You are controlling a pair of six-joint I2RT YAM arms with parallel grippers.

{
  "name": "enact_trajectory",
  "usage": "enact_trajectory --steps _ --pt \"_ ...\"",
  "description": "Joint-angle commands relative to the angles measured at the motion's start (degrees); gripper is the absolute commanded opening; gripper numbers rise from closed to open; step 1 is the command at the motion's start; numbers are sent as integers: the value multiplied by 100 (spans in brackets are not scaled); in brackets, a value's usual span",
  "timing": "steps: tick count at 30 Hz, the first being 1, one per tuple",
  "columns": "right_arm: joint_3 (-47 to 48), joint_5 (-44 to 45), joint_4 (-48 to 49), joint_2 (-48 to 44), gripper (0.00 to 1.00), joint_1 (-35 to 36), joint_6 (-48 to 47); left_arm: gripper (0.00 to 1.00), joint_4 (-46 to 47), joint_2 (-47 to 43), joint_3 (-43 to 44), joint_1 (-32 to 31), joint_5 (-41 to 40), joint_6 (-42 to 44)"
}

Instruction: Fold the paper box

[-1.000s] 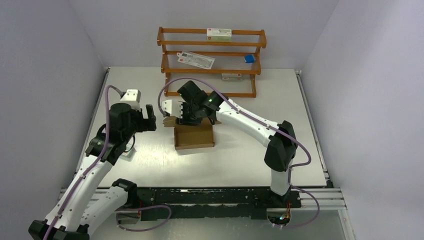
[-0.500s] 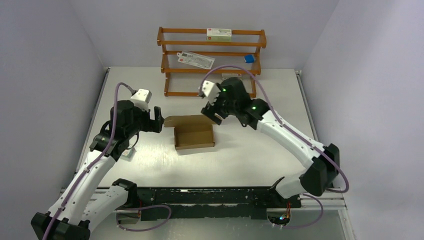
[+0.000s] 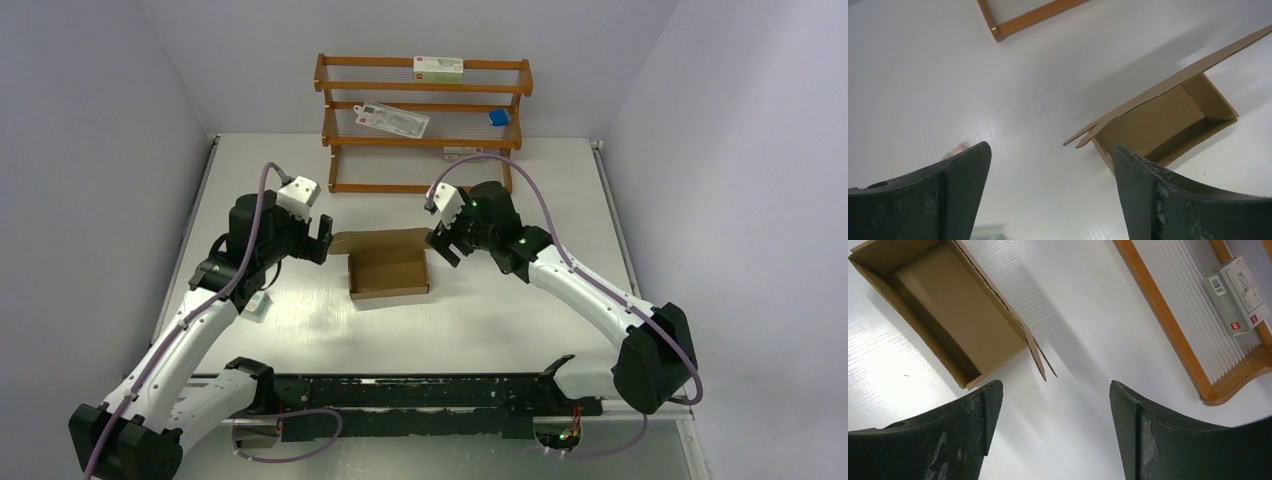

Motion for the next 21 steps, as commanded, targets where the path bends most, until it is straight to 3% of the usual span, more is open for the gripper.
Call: enact_trajectory --steps 1,9,21 --pt "-160 -287 545 45 82 -109 -150 96 528 18 -121 -71 408 794" --pt "-20 -651 561 460 76 -162 -365 93 361 831 58 -81 817 1401" --pt "250 -1007 438 991 55 -163 -640 82 170 1617 264 -113 1075 2018"
